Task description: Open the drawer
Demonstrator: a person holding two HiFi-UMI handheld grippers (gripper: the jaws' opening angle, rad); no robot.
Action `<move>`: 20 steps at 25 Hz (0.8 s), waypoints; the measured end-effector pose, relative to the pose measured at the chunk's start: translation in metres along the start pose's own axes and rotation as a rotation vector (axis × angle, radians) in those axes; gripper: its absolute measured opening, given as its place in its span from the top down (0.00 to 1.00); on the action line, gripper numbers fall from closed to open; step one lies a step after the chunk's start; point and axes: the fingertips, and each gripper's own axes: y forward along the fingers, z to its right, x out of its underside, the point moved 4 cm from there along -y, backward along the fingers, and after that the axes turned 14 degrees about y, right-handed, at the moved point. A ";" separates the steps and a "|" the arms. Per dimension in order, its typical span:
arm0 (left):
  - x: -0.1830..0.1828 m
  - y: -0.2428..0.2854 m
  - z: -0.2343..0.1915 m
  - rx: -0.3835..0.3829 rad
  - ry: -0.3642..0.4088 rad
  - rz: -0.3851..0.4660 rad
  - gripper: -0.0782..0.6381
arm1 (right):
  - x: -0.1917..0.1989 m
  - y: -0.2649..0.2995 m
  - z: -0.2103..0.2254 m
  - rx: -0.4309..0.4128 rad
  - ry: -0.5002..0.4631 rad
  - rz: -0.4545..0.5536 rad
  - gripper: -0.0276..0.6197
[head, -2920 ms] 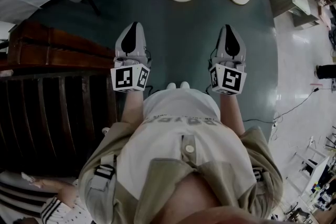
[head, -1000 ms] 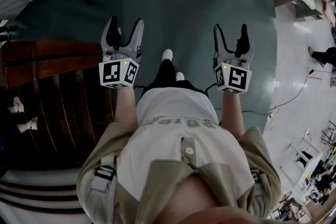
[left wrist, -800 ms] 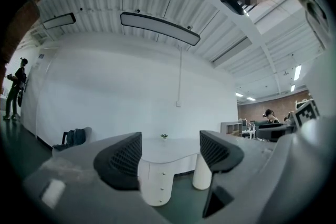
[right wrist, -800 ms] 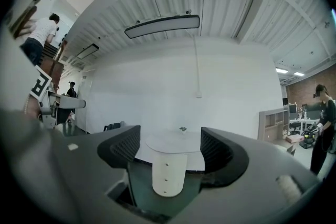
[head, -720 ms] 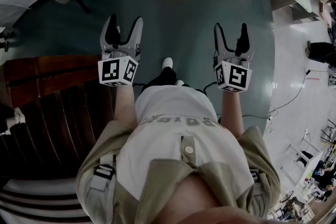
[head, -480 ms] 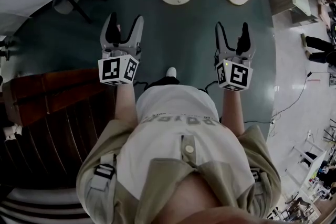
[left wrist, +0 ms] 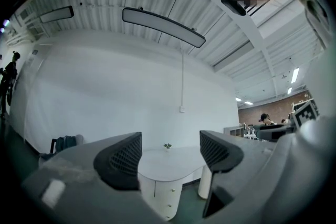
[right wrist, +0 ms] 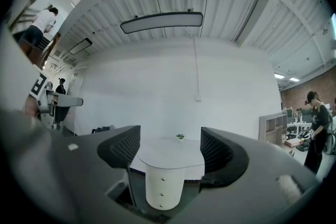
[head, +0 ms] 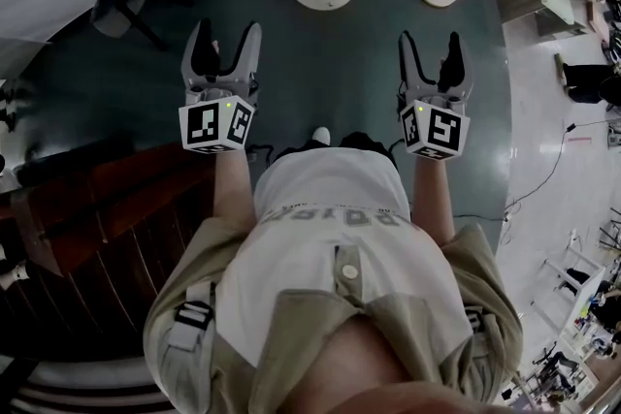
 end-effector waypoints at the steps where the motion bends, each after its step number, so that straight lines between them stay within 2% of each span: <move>1: 0.001 0.002 0.000 -0.001 -0.002 -0.004 0.41 | -0.001 0.002 0.003 0.003 0.001 -0.001 0.42; 8: 0.004 0.018 0.009 -0.025 0.010 -0.023 0.41 | 0.001 0.019 0.030 0.003 0.009 -0.010 0.42; 12: 0.013 0.029 0.022 -0.061 0.003 -0.041 0.41 | 0.006 0.034 0.046 -0.033 0.006 -0.030 0.42; 20: 0.008 0.083 0.085 -0.097 -0.012 -0.074 0.41 | -0.004 0.073 0.110 -0.126 0.010 -0.079 0.42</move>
